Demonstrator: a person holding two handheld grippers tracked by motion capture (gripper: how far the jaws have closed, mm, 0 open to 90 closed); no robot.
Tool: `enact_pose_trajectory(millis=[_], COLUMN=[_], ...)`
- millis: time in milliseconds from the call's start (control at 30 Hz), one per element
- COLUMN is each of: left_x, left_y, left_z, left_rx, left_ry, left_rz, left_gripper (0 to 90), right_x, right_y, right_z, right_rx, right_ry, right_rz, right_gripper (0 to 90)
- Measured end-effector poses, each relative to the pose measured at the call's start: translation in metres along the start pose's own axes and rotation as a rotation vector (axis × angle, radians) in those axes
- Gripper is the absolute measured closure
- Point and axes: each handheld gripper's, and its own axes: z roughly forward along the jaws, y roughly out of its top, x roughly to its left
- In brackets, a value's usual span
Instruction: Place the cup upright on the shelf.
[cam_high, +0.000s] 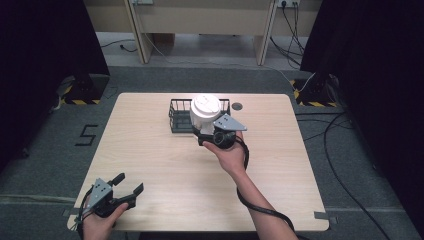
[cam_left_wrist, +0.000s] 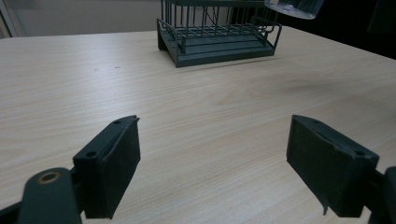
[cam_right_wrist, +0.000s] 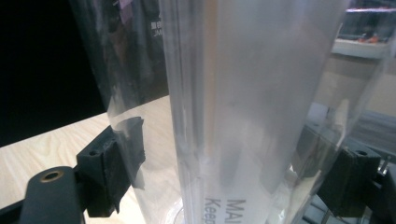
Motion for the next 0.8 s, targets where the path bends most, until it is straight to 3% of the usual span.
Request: enact_pose_trajectory(millis=[800], left_x=[0.001], left_y=[0.0], left_z=[0.0], left_rx=[-0.005], left_ry=[-0.003], left_rz=[-0.007], left_gripper=[16.9], right_x=[-0.02], right_y=[0.031], right_z=[0.031], right_rx=[0.003], right_ry=[-0.051], right_rz=[0.0], right_gripper=[18.6])
